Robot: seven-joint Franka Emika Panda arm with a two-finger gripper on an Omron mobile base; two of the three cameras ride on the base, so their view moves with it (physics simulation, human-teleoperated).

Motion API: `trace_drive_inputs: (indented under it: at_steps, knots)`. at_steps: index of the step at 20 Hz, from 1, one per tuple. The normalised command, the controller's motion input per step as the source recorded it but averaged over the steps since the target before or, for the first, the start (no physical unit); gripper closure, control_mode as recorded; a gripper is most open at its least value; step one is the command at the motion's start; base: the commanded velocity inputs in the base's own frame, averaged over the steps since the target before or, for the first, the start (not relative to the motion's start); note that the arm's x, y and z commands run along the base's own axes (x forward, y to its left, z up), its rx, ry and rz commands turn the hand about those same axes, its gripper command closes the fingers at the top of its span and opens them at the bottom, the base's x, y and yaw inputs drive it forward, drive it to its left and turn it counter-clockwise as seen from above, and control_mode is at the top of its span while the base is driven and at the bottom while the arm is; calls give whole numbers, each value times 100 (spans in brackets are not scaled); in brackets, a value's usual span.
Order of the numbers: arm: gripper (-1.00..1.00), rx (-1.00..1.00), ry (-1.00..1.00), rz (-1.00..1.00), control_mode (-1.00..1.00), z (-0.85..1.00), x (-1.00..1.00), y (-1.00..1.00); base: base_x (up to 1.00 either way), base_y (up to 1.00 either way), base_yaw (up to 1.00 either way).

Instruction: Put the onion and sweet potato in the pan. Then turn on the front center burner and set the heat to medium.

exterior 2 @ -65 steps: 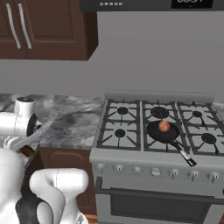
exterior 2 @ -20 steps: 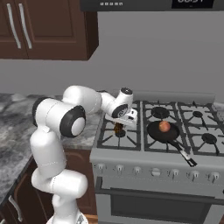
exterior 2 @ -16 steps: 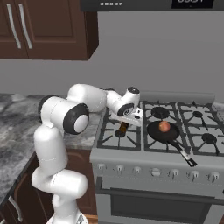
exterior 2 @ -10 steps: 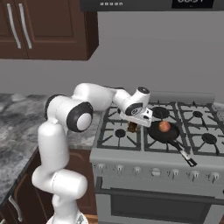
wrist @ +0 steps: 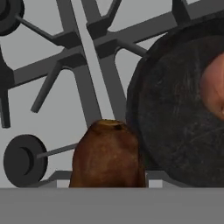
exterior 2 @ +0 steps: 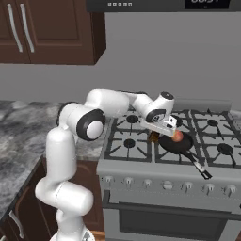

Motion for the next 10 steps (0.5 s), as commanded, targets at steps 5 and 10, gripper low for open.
trace_drive_inputs:
  at_steps: [5,10]
  knots:
    - [100,-6,3,-5,-100,0,-7,-36,0,0,0]
    - [100,-15,5,-7,-100,0,2,-46,0,0,0]
